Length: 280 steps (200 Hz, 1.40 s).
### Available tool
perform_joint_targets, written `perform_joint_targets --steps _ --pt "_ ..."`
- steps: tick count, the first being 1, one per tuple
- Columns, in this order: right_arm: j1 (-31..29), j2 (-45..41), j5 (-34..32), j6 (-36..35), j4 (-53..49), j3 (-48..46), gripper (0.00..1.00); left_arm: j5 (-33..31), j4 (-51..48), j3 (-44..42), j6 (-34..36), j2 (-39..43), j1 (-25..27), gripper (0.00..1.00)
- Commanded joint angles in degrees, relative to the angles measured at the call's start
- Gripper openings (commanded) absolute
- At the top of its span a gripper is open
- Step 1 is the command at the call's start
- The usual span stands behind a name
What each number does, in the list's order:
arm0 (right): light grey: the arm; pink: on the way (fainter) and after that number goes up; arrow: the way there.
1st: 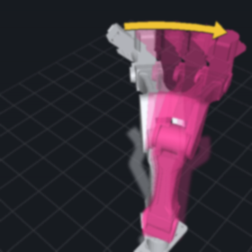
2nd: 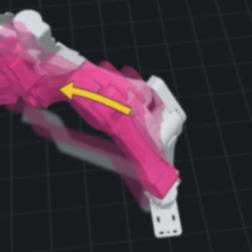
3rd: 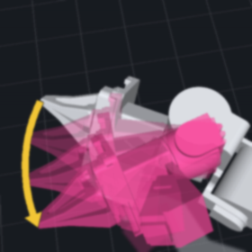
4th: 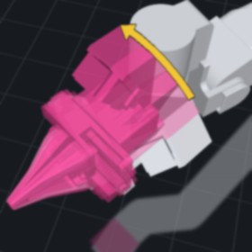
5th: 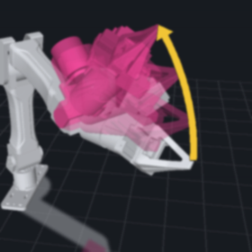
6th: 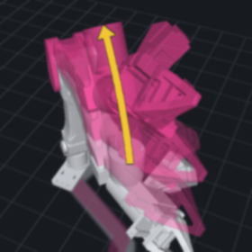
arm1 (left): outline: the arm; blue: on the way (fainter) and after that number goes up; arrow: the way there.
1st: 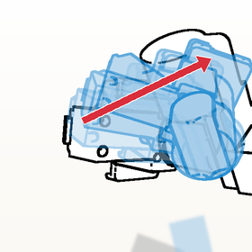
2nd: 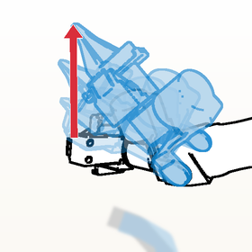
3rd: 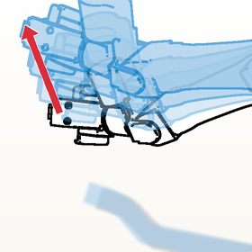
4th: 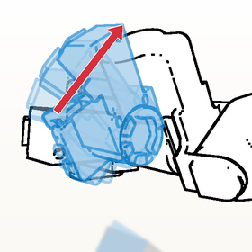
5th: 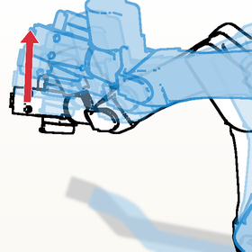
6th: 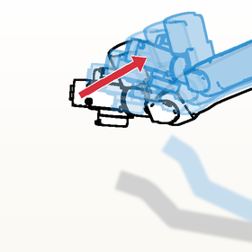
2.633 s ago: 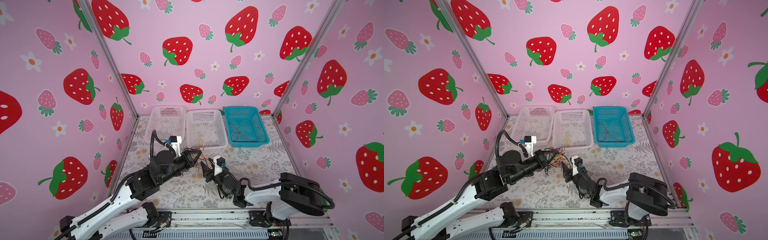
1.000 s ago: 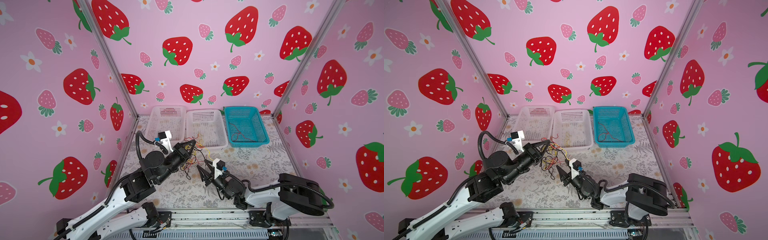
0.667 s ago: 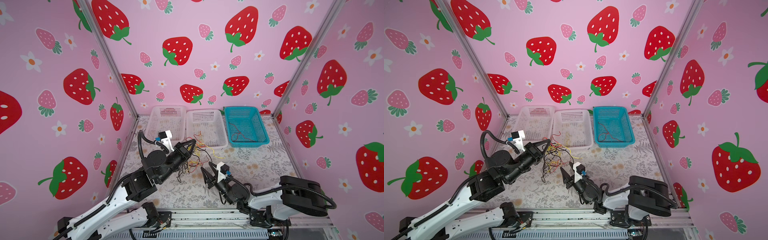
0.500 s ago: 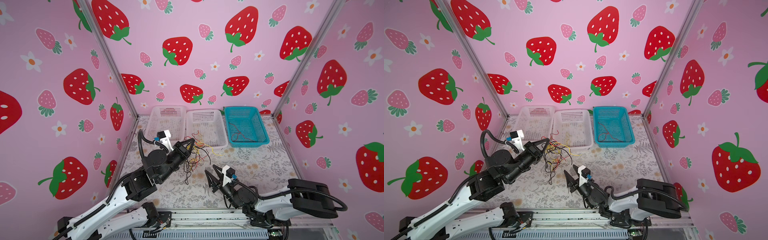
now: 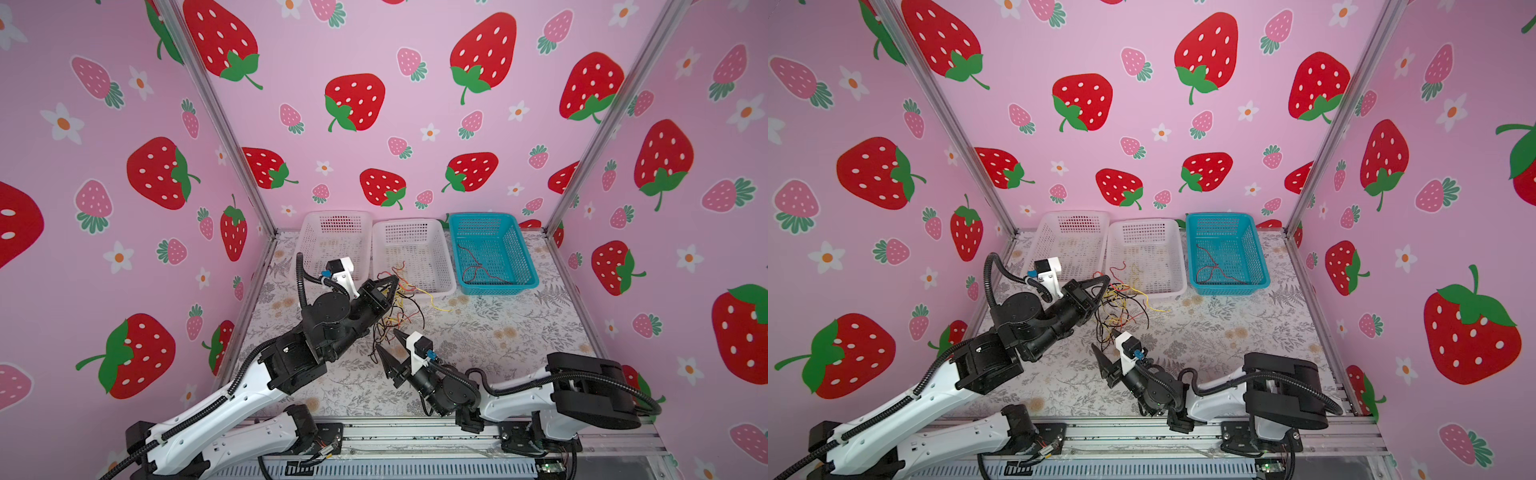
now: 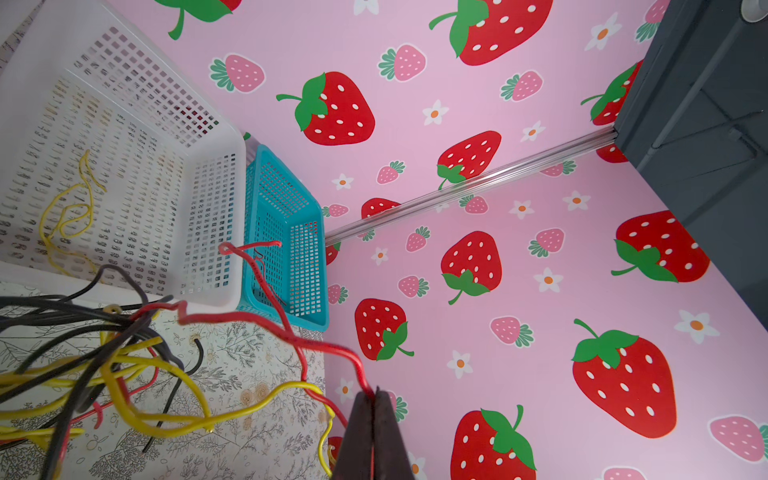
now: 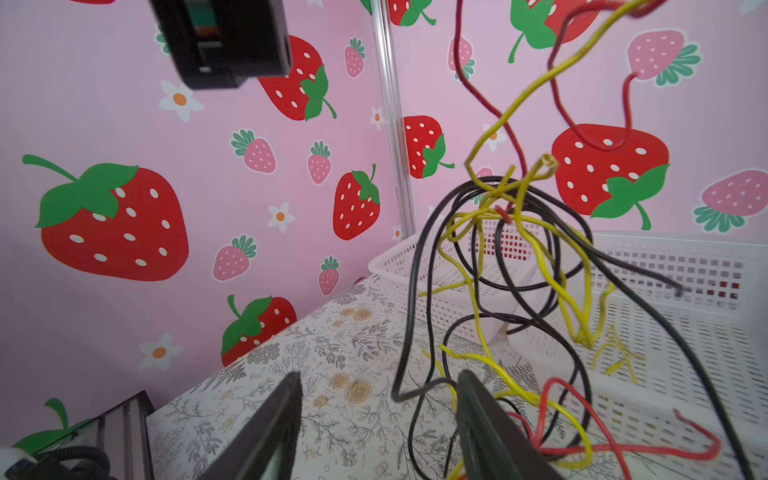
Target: Untangle the cables
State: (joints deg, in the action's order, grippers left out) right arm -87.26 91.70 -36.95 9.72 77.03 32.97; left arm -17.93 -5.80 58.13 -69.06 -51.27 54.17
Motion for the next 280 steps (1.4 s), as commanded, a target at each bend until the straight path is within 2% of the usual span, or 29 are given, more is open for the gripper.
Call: perform_joint_targets --steps 1,23,39,64,92,120,144,170,222,249,280 --pt "1.55 1.47 1.65 0.39 -1.37 2.24 0.61 -0.70 3.17 2.24 -0.89 1.01 0.14 0.00" --pt "2.21 2.64 2.51 -0.07 -2.41 5.10 0.61 -0.85 3.66 1.32 -1.43 1.08 0.14 0.00" --pt "2.76 4.53 0.56 -0.57 -3.21 7.24 0.61 -0.63 4.04 1.27 -1.68 0.84 0.14 0.00" --pt "5.65 6.93 -0.75 2.94 -4.18 8.70 0.59 0.09 4.25 1.62 -1.79 0.30 0.24 0.00" --pt "8.98 7.83 -0.92 3.91 -3.81 9.58 0.52 0.13 4.00 1.40 -1.91 0.79 0.39 0.00" --pt "10.60 7.90 1.08 3.67 -4.63 9.90 0.16 -0.38 3.76 0.35 -2.14 2.10 0.36 0.00" --pt "10.80 6.74 1.18 3.50 -5.04 7.90 0.00 -1.42 2.73 0.26 -1.35 3.44 0.32 0.00" --pt "10.71 4.32 0.13 7.19 -5.29 2.01 0.00 -2.72 -0.18 1.78 1.26 4.93 0.32 0.00" --pt "10.71 -3.62 -8.45 19.84 -8.38 -14.83 0.00 -6.50 -10.64 5.73 9.29 8.91 -0.05 0.00" --pt "10.71 -8.91 -11.65 25.83 -13.24 -20.93 0.00 -6.94 -14.95 6.68 12.54 11.14 -1.15 0.00" --pt "11.02 -17.51 -15.69 31.99 -21.53 -26.31 0.00 -4.45 -19.65 7.74 14.73 12.64 -3.11 0.00"
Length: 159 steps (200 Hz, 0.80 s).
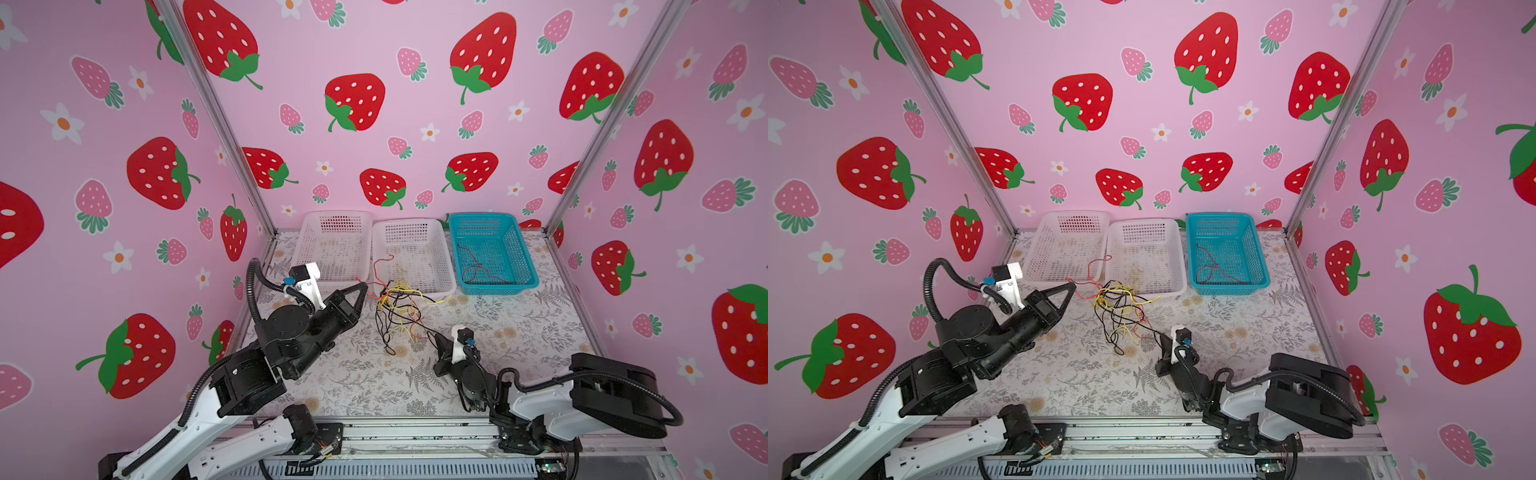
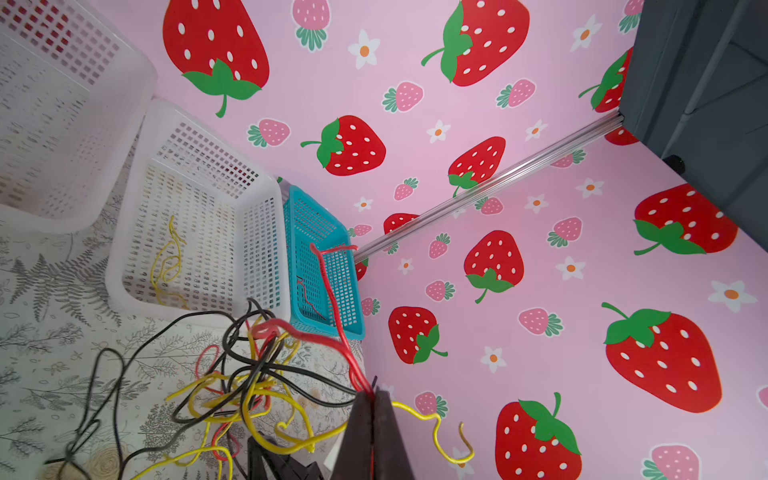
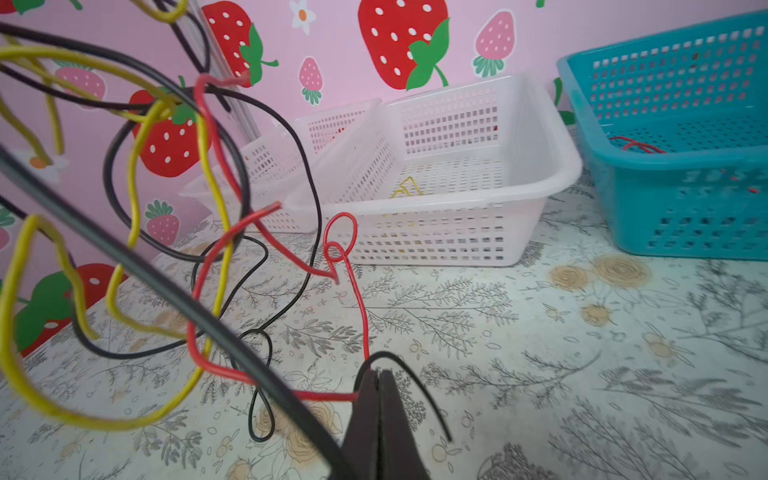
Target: Untangle the cables
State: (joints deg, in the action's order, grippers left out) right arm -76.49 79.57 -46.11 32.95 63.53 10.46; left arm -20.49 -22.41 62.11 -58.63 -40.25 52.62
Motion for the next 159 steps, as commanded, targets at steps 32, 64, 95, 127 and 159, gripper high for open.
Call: perform_joint_targets --steps 32,64,95,127,159 --pt "4.78 -18.24 -3.20 16.49 -24.17 -6.52 0.00 0.79 -9.99 5.58 9.37 1.99 -3.16 0.00" --pt "9.49 -33.56 -0.04 19.43 -40.62 -6.90 0.00 0.91 -16.71 4.89 14.24 2.80 -4.74 0.00" --pt "12.91 -47.38 0.92 20.59 -55.74 -4.87 0.00 -0.88 -23.23 3.59 18.49 3.20 -5.85 0.00" --pt "14.94 -53.21 1.14 15.15 -63.70 -0.08 0.00 -2.15 -25.28 -1.27 20.22 3.87 -6.07 0.00" --pt "15.23 -47.80 7.72 6.99 -61.73 4.53 0.00 6.53 -19.32 -8.75 18.25 3.52 -6.06 0.00"
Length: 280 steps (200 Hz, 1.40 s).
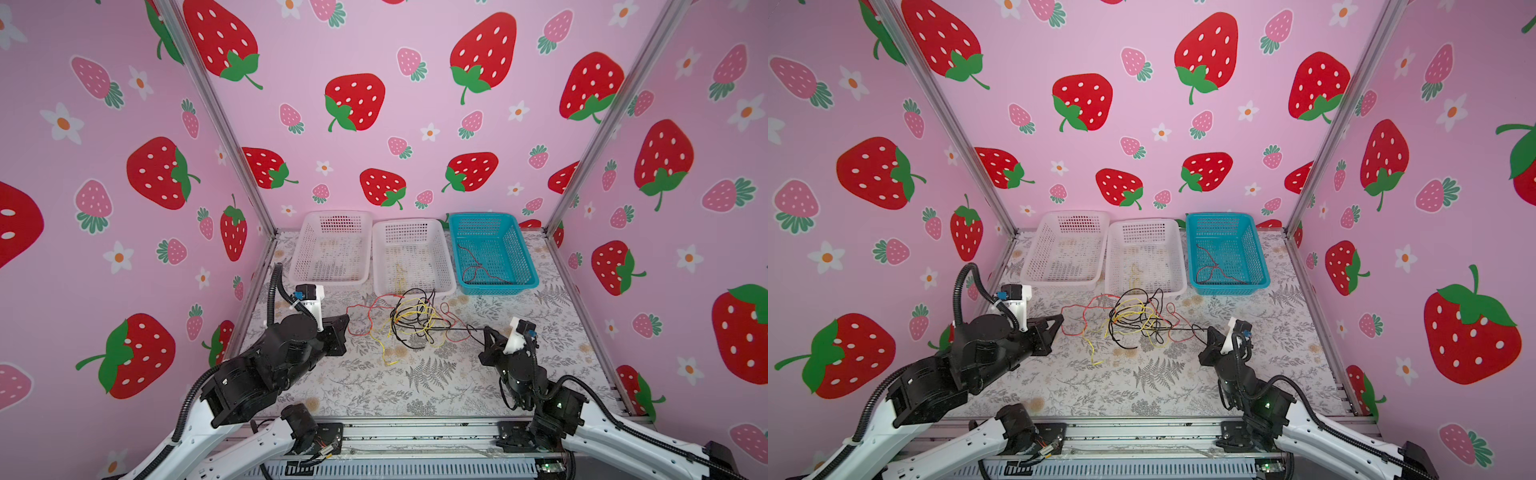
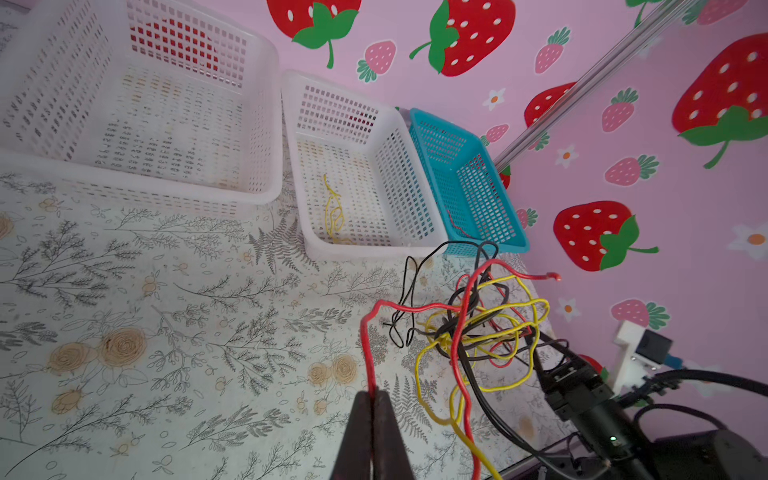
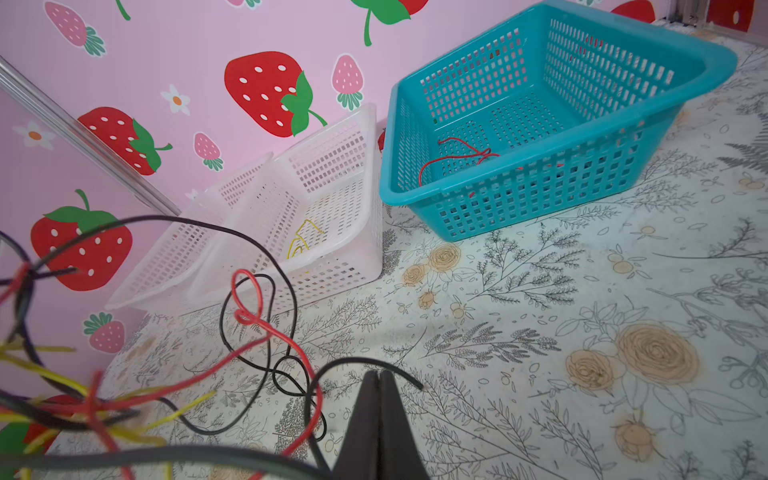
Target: Untangle the cables
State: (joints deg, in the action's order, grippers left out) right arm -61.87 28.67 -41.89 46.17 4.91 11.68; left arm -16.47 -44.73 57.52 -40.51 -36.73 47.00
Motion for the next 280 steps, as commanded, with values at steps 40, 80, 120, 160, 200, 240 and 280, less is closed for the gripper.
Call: perform_joint_targets --steps 40,80,120,160,200,240,280 --pt "0.61 7.39 14.11 -12.15 1.88 5.71 0.30 12.95 15.67 -13.43 -0.91 0.08 -0.60 0.00" --pt "0.59 6.63 21.69 -14.93 3.62 8.48 0.57 16.93 22.51 -19.53 6.93 3.51 -0.53 0.00" --pt "0.60 16.43 31.00 -13.92 3.60 14.36 0.68 19.27 24.60 -22.82 16.82 10.59 -0.54 0.00" --pt "0.60 23.10 42.69 -19.78 13.44 13.23 0.66 21.38 23.20 -21.96 22.20 14.21 -0.60 0.00" --pt "-1.11 29.24 50.03 -26.73 27.33 8.20 0.66 26.45 25.55 -23.49 24.05 15.20 -0.60 0.00" --pt "-2.38 37.08 46.55 -30.26 33.23 8.57 0.66 28.12 26.60 -23.85 25.19 15.76 -0.59 0.00" --pt "-5.96 43.34 42.67 -33.01 39.79 10.48 0.66 29.63 27.96 -24.33 25.02 16.04 -0.59 0.00"
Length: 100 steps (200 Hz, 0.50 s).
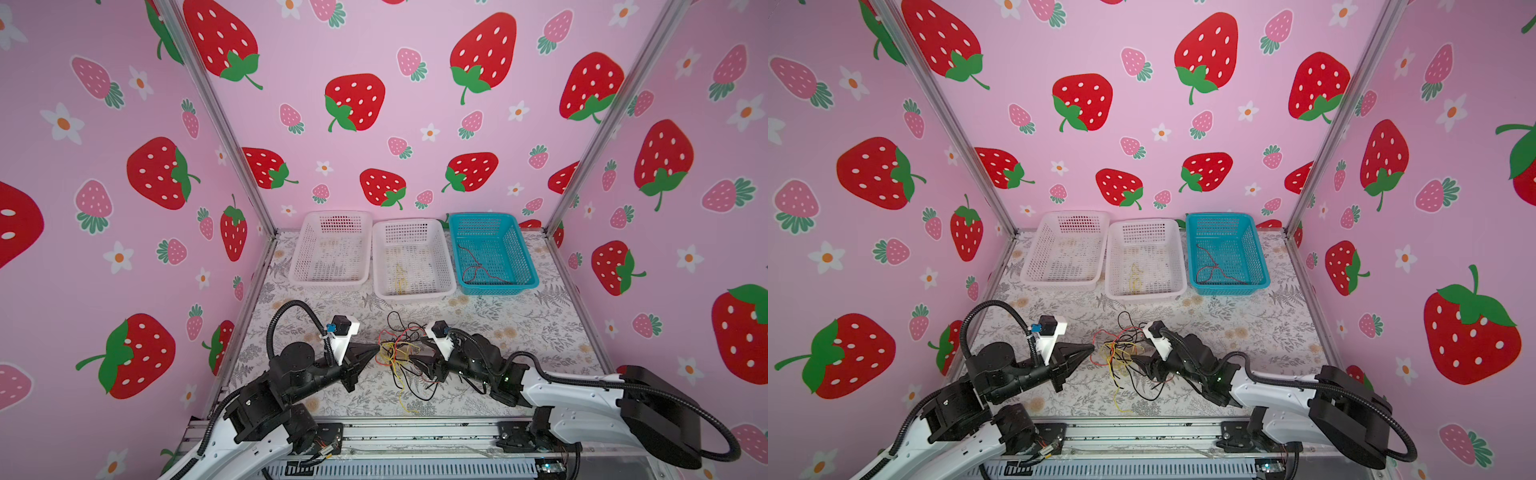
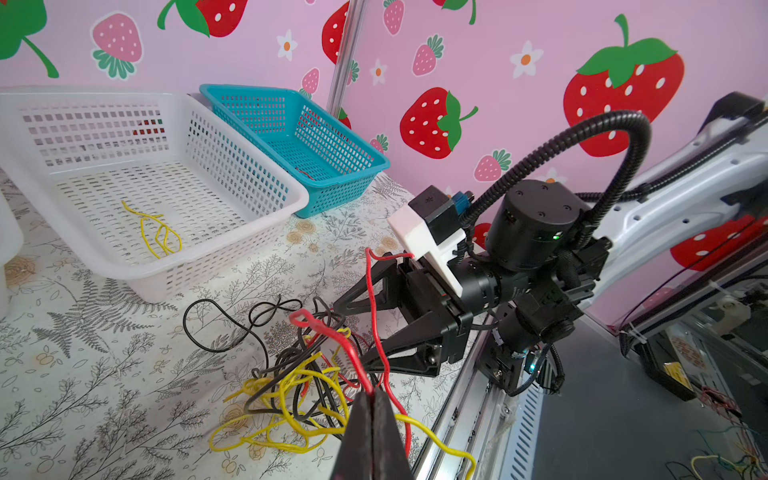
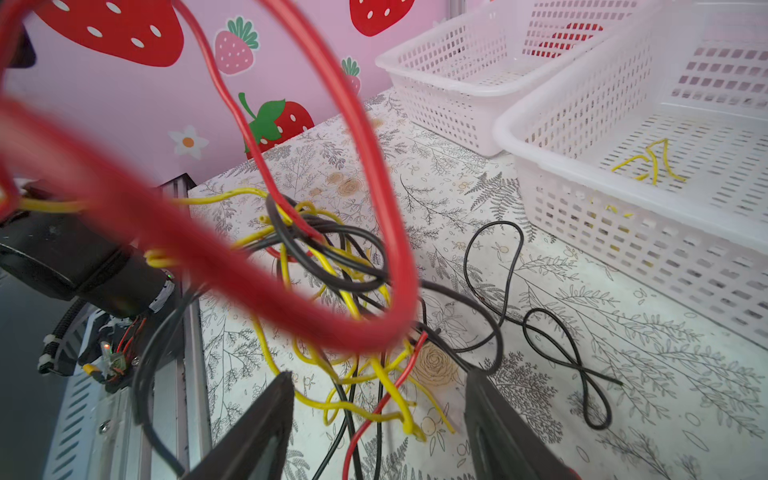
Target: Untangle the cables
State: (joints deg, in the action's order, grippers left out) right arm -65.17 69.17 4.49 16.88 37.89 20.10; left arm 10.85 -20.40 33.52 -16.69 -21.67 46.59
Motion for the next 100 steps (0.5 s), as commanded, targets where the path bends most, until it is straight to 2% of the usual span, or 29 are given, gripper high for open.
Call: perform_joint_targets --steps 1,29,71,88,100 --pt "-2.76 3.00 -4.01 -3.84 6.87 2.15 0.66 2.41 3.67 -0.36 1.16 1.00 -0.18 0.00" --pt "-4.22 7.26 -9.14 -5.71 11.36 3.48 0.63 3.66 4.89 -0.82 0.83 1.18 -0.18 0.00" --pt "-5.06 12.34 -15.12 -7.94 17.71 4.50 0.52 5.17 6.59 -1.68 0.02 1.83 -0.18 0.00" --pt "-5.06 13.33 -15.65 -8.36 19.48 4.51 0.29 4.53 6.73 -1.80 -0.17 2.45 -0.17 0.00" --pt "-5.06 13.55 -15.65 -8.27 20.08 4.19 0.19 2.69 6.23 -1.53 -0.15 3.34 -0.13 0.00"
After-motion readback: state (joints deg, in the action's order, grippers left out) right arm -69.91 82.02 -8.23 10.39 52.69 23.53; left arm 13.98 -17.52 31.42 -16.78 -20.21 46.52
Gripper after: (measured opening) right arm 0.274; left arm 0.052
